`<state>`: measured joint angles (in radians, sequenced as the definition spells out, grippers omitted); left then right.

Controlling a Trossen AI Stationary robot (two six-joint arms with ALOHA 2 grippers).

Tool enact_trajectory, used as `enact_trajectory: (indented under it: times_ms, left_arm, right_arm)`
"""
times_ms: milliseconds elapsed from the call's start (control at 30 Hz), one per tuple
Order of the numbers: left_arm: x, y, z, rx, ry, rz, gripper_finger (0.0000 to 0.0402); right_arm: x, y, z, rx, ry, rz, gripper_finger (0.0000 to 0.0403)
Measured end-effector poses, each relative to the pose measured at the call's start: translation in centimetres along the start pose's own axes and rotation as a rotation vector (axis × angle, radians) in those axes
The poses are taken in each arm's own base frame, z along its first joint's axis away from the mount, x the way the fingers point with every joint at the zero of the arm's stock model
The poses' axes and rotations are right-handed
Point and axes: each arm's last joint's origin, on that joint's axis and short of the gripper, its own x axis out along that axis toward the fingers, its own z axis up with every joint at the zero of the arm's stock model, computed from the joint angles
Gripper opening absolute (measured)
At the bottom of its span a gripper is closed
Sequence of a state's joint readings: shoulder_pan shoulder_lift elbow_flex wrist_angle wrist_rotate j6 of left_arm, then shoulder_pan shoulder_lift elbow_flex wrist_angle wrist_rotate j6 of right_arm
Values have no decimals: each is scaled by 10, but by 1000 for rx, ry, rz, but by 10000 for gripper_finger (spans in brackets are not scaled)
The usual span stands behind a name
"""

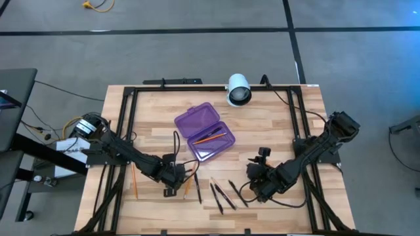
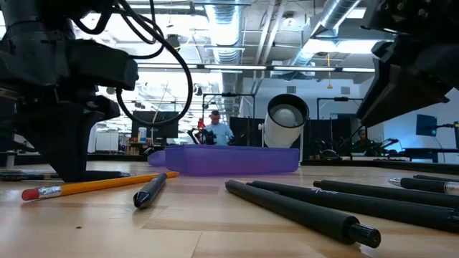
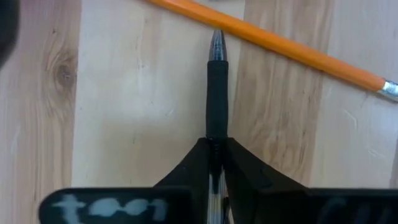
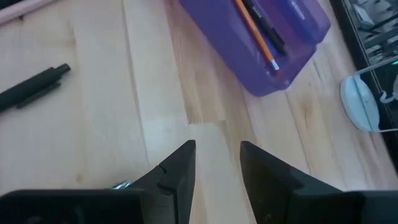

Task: Pick & place school supplies into a supply box
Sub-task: Put the transparent pen into the purple supply box

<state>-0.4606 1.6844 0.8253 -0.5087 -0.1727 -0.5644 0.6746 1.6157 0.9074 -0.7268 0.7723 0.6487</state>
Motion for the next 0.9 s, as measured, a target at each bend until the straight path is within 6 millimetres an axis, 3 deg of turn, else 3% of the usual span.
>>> enact_trajectory:
  times_ms: [400, 600, 900]
  left_arm:
    - [-1, 2, -4, 14, -23, 132, 11]
    - [-14, 2, -4, 79, 5, 319, 11]
    - [-38, -7, 11, 100, -51, 384, 11]
  right_arm:
    - [0, -2, 2, 1, -58, -73, 121]
    - [0, -2, 3, 5, -81, -97, 121]
    - [1, -2, 3, 22, -82, -100, 121]
